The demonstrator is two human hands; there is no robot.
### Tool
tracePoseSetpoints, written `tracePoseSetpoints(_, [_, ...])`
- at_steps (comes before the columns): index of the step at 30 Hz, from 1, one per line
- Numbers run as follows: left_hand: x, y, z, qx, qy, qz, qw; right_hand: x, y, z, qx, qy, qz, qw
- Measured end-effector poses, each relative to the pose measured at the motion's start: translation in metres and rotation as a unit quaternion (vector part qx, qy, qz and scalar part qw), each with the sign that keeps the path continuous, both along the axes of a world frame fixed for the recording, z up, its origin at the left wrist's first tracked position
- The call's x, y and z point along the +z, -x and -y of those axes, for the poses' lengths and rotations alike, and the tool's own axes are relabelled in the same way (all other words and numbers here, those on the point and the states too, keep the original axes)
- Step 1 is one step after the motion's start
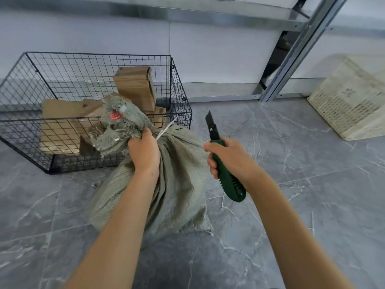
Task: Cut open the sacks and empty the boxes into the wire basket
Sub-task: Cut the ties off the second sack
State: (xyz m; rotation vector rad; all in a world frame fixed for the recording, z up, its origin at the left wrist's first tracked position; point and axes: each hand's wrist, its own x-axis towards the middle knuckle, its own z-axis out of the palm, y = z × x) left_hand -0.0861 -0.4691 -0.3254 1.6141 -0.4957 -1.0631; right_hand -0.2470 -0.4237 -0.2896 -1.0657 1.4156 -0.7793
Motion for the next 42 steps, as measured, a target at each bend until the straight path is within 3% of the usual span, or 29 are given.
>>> tracePoseSetpoints(5, [0.003, 0.005, -0.005, -0.048, 0.003, 0.034, 0.998, -0.009, 0.008, 0.007, -0.088, 0.02, -0.005, 0.996])
tracePoseSetpoints(10, [0.0, 0.02, -0.014, -0.143, 0.027, 0.138, 0.98, -0.028, 0.022, 0.015, -0.178, 0.0, 0.027, 0.984])
tracePoseSetpoints(17, [0.004, 0.045, -0.029, -0.26, 0.02, 0.244, 0.934, -0.069, 0.053, 0.008, -0.244, -0.009, -0.078, 0.967])
tracePoseSetpoints(28, [-0.005, 0.063, -0.036, -0.312, 0.044, 0.293, 0.903, -0.094, 0.072, -0.006, -0.243, -0.029, -0.136, 0.96])
tracePoseSetpoints(42, [-0.011, 0.057, -0.032, -0.313, 0.02, 0.263, 0.912, -0.113, 0.08, -0.023, -0.246, -0.056, -0.163, 0.954])
